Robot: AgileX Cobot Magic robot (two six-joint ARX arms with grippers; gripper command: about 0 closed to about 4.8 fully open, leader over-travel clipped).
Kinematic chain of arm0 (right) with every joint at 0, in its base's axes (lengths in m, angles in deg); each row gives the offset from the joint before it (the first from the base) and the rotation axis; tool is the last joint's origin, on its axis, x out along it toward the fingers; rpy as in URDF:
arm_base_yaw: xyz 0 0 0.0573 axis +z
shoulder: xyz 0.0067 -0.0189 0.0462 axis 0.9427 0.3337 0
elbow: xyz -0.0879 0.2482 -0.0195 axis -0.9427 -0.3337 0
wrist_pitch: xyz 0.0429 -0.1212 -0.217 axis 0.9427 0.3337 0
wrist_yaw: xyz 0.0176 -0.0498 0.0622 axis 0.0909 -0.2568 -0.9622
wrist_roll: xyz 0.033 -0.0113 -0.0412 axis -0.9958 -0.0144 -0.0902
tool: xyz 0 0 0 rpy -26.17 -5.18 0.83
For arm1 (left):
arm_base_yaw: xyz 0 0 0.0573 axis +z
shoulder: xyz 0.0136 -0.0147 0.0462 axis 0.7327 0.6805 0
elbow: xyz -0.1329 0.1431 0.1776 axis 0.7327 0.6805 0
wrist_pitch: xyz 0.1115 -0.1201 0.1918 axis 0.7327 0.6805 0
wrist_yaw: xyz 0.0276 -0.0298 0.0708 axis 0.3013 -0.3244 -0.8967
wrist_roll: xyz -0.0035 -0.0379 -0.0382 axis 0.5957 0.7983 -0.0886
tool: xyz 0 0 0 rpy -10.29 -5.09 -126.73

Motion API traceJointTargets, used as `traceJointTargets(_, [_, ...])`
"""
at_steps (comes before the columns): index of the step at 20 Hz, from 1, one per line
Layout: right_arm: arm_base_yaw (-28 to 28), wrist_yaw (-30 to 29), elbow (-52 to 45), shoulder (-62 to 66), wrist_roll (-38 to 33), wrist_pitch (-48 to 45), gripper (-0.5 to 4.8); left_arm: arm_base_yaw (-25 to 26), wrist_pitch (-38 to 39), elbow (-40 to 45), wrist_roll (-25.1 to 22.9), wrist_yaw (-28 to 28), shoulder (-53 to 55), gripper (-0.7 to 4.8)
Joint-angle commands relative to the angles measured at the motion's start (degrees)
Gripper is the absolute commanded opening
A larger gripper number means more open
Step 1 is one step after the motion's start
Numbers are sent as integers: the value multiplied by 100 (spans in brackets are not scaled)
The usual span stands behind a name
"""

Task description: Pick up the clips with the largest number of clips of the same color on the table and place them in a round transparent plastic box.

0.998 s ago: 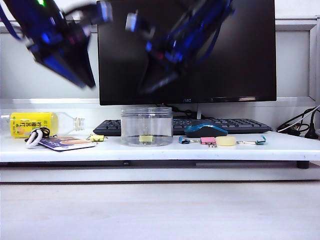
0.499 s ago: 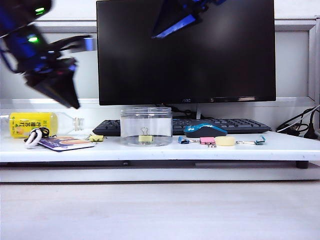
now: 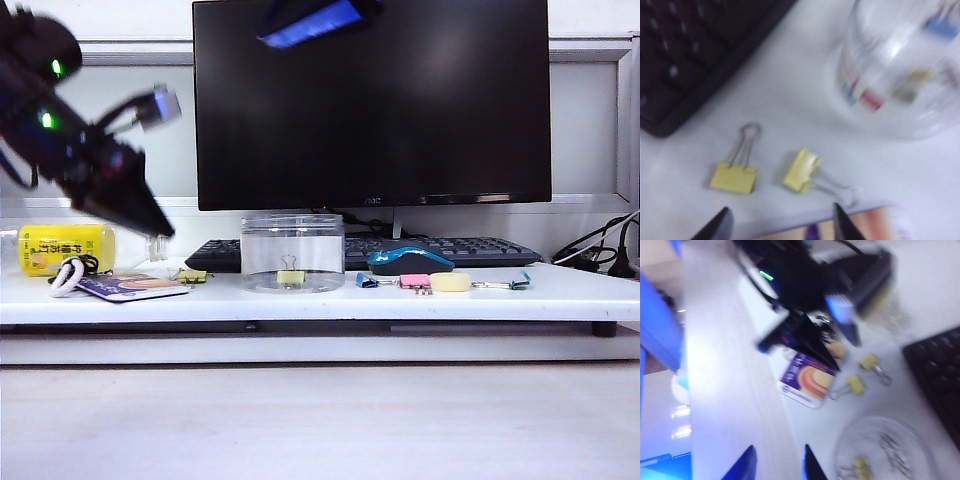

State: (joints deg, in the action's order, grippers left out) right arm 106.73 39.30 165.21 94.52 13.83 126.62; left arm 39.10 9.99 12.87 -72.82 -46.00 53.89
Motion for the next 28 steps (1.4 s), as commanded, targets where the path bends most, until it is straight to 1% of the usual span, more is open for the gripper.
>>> traceJointTargets(1, [162, -55, 24, -39, 13, -22, 127, 2, -208, -13, -254, -173, 219, 252])
traceJointTargets(7, [199, -46, 24, -37, 48, -20, 127, 2, -881, -13, -295, -138, 299, 251])
traceJointTargets(10, [199, -31, 24, -37, 63, -26, 127, 4, -933, -15, -402, -129, 341, 251])
traceJointTargets(11, [199, -31, 24, -37, 76, -24, 127, 66, -931, -22, -490, 7, 382, 250])
traceJointTargets(14, [199, -31, 24, -37, 74, -15, 127, 144, -1016, -24, -485, 144, 455, 245])
traceJointTargets(15, [199, -31, 24, -37, 72, -13, 127, 192, -1029, -24, -485, 269, 479, 245])
traceJointTargets(16, [199, -31, 24, -35, 72, -15, 127, 199, -1054, -24, -485, 369, 514, 241])
traceJointTargets(19, [199, -31, 24, -35, 70, -11, 127, 199, -1097, -24, -485, 417, 564, 241])
traceJointTargets(20, [199, -33, 24, -35, 70, -11, 127, 199, -1108, -24, -485, 535, 597, 237])
traceJointTargets(25, [199, -28, 24, -35, 72, -15, 127, 197, -1167, -24, -485, 531, 756, 236])
traceJointTargets(27, [197, -22, 24, -33, 98, -22, 127, 197, -1209, -24, -487, 531, 774, 227])
traceJointTargets(28, [197, 9, 22, -33, 116, -22, 127, 197, -1211, -24, -487, 531, 776, 212])
